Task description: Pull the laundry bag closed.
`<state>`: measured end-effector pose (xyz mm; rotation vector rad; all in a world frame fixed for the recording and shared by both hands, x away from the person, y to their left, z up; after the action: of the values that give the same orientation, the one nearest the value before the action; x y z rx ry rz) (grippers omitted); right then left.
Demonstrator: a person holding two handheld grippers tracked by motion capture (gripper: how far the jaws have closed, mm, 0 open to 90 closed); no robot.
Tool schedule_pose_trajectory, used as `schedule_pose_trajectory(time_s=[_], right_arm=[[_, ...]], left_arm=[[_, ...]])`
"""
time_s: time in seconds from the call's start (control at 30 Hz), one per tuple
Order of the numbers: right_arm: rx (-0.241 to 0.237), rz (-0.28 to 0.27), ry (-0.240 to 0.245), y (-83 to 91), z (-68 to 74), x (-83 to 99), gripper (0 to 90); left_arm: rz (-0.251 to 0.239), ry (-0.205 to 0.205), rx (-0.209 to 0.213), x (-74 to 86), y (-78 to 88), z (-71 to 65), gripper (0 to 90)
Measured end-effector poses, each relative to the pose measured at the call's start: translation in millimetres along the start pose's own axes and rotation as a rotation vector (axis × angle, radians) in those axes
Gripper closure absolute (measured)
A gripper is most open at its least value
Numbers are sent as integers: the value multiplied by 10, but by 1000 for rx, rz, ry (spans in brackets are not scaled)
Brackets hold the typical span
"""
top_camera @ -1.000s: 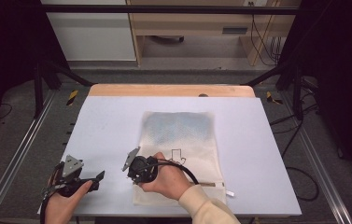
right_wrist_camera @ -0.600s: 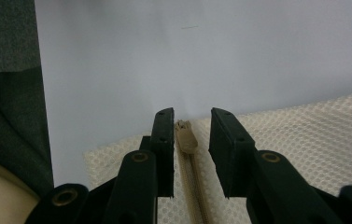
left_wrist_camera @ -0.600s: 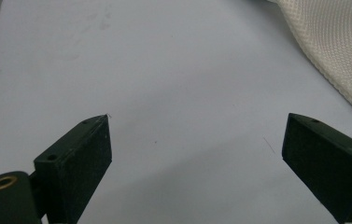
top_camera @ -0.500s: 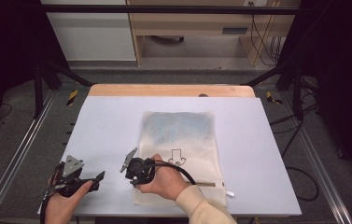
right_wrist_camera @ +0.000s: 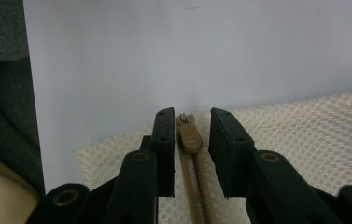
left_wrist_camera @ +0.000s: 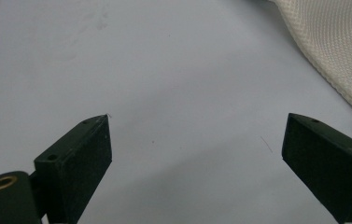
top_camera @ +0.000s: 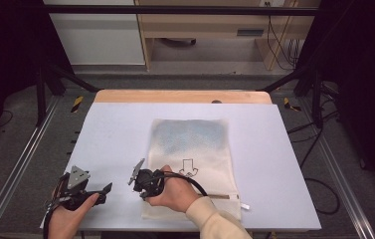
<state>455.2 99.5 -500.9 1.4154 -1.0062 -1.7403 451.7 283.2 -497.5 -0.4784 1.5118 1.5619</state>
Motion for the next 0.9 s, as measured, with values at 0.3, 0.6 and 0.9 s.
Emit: schedule_pose_trajectory(time_s=[0.3, 0.6, 0.9], right_arm=[[-18, 9, 1, -3, 7, 8, 815], [-55, 1, -8, 105, -8, -25, 814], [-58, -6, 10, 248, -13, -100, 817]], left_arm=[[8, -2, 16, 4, 9, -24, 102], [-10, 68, 120, 2, 92, -126, 117], [-13, 50, 234, -36, 180, -382, 131]])
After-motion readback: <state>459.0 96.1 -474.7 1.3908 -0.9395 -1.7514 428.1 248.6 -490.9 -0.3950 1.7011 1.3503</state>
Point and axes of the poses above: each handheld gripper's, and its own axes: y roughly backward along the jaws, x roughly out of its underside, z roughly to its left, the point moved 7 cm from there along -y, roughly forward along the jaws, and after that the axes turned 10 degrees about -x, right-handed, at the moved point
